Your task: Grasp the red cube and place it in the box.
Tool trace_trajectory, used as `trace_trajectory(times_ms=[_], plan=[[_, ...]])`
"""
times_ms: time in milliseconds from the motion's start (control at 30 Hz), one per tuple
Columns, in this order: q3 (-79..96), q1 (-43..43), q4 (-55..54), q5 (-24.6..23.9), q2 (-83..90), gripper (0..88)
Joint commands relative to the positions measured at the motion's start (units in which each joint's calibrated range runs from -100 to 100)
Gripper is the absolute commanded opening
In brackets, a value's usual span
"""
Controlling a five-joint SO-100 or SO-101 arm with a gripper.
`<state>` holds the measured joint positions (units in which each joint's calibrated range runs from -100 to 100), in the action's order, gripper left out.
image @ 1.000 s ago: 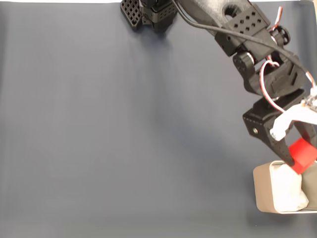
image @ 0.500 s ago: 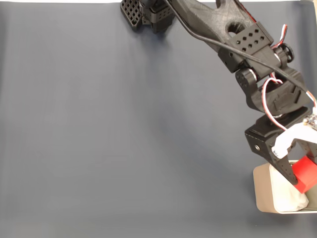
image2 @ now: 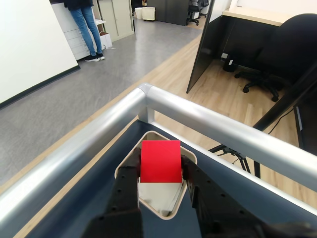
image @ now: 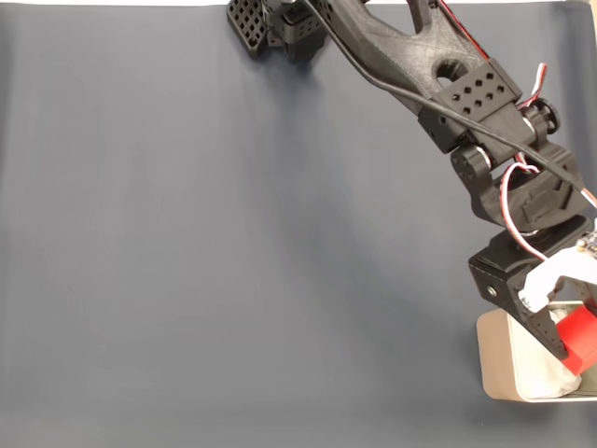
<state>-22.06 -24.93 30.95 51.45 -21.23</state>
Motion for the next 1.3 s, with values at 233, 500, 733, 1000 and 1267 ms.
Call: trace_trajectory(times_ms=[233, 500, 733, 1000, 1267], plan=[[-5.95, 0.21, 0.2, -1.12, -1.9, 2.5], [-7.59, 0.49, 0.2, -1.37, -3.9, 2.5], [-7.5, 0.78, 0.28, -1.37, -4.5, 2.5], [-7.04, 0.92, 0.28, -1.32, -4.76, 2.5], [-7.04, 1.28, 0.28, -1.22, -4.94, 2.5]])
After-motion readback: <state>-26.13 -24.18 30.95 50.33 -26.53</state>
